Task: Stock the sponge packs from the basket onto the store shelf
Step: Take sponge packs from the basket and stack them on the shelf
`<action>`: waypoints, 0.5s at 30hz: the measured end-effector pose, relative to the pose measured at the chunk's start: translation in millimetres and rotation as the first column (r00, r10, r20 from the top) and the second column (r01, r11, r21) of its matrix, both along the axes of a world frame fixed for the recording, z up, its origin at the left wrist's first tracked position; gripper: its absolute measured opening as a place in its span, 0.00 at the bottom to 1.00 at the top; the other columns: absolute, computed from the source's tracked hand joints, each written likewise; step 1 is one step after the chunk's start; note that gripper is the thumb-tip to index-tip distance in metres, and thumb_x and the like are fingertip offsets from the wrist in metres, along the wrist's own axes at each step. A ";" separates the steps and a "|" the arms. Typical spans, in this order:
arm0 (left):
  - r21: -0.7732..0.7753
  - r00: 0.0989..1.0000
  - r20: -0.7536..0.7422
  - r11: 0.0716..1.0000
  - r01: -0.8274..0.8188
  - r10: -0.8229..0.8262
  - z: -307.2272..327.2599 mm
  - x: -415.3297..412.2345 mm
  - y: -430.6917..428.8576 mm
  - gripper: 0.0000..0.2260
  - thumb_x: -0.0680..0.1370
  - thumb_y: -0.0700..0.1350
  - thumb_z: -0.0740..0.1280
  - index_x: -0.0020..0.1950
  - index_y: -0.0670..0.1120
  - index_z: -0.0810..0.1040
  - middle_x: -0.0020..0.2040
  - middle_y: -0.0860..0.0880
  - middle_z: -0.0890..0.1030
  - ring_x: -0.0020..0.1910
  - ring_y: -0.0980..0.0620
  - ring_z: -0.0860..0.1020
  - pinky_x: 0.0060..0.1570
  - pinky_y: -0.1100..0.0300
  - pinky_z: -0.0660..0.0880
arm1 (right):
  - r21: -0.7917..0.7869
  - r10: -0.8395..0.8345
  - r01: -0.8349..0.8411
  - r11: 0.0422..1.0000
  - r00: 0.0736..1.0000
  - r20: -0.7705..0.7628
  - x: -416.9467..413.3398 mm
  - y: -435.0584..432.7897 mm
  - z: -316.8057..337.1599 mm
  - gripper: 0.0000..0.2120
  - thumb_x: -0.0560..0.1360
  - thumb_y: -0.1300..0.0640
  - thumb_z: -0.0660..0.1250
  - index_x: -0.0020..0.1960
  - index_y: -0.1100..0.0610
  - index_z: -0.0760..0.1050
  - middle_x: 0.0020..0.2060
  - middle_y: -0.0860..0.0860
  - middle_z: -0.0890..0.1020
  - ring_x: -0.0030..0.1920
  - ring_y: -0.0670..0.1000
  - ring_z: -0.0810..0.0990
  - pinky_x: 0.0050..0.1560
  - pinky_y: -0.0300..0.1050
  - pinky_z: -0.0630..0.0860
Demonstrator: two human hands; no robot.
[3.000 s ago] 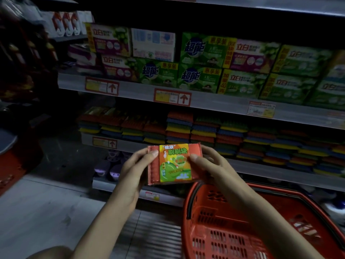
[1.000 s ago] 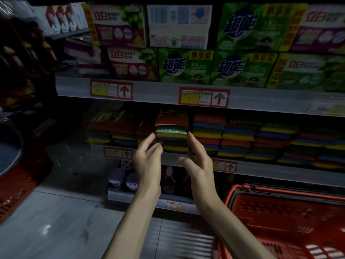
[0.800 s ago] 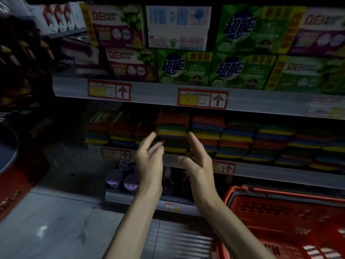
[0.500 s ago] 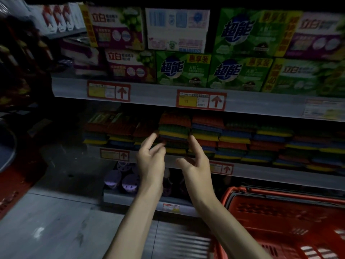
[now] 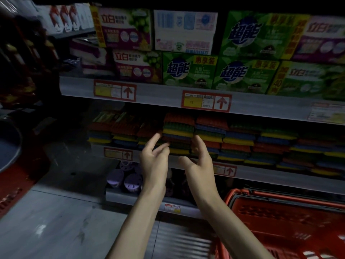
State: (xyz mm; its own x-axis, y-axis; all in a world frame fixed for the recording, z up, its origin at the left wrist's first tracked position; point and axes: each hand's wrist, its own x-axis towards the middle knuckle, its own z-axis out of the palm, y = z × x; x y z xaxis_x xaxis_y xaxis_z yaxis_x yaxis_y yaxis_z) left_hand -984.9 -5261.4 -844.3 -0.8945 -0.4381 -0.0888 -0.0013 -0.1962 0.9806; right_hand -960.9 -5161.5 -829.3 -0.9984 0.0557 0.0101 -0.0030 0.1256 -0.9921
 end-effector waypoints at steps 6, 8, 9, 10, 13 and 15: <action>0.001 1.000 0.001 1.000 -0.010 0.010 -0.1 -2.4 4.1 0.23 0.81 0.35 0.65 0.75 0.50 0.72 0.52 0.56 0.83 0.57 0.59 0.81 0.66 0.53 0.76 | 0.044 0.009 -0.008 0.999 1.000 -0.023 -0.9 1.1 -0.7 0.35 0.81 0.60 0.65 0.82 0.43 0.55 0.80 0.39 0.61 0.78 0.41 0.59 0.78 0.49 0.64; 0.012 1.000 0.004 1.000 -0.007 0.007 -0.5 -2.3 4.5 0.24 0.81 0.35 0.65 0.76 0.50 0.72 0.52 0.56 0.83 0.57 0.59 0.81 0.66 0.53 0.76 | 0.056 0.015 -0.014 0.998 1.000 -0.016 -1.4 1.9 -2.1 0.34 0.81 0.59 0.65 0.82 0.44 0.55 0.80 0.39 0.60 0.79 0.41 0.58 0.79 0.50 0.63; 0.015 1.000 0.007 1.000 -0.003 0.003 -0.4 -2.1 4.5 0.24 0.81 0.35 0.65 0.76 0.50 0.71 0.52 0.54 0.83 0.58 0.58 0.81 0.66 0.53 0.75 | 0.065 0.017 -0.016 0.998 1.000 -0.015 -1.9 2.2 -2.7 0.34 0.82 0.59 0.64 0.82 0.44 0.55 0.80 0.39 0.59 0.79 0.42 0.58 0.79 0.51 0.62; 0.016 1.000 0.011 1.000 0.003 -0.003 -0.1 -1.7 4.3 0.24 0.82 0.35 0.65 0.76 0.50 0.71 0.53 0.52 0.83 0.59 0.56 0.81 0.65 0.54 0.75 | 0.075 0.021 -0.020 0.997 1.000 -0.015 -2.4 2.8 -3.4 0.34 0.82 0.58 0.64 0.82 0.44 0.54 0.80 0.40 0.59 0.79 0.42 0.57 0.79 0.51 0.62; 0.009 1.000 0.016 1.000 0.017 -0.017 0.2 -2.0 3.8 0.25 0.82 0.35 0.66 0.77 0.50 0.69 0.52 0.54 0.82 0.59 0.56 0.81 0.66 0.53 0.75 | 0.104 0.028 -0.026 0.994 0.999 -0.019 -4.0 4.3 -4.7 0.34 0.82 0.58 0.65 0.82 0.44 0.54 0.81 0.41 0.59 0.80 0.42 0.57 0.79 0.51 0.62; -0.002 1.000 0.014 1.000 0.022 -0.022 -0.1 -2.5 3.4 0.25 0.82 0.36 0.66 0.77 0.51 0.69 0.52 0.56 0.82 0.58 0.59 0.81 0.66 0.54 0.76 | 0.119 0.026 -0.022 0.993 0.999 -0.031 -4.4 5.6 -5.9 0.34 0.82 0.58 0.65 0.82 0.44 0.55 0.81 0.41 0.59 0.80 0.42 0.58 0.79 0.51 0.62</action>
State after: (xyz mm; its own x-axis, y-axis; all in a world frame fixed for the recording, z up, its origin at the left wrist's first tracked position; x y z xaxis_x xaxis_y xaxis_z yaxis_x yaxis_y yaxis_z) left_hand -987.5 -5258.0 -844.4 -0.9027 -0.4183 -0.1005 -0.0195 -0.1936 0.9809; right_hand -965.2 -5156.0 -835.2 -0.9985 0.0283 0.0475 -0.0392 0.2418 -0.9695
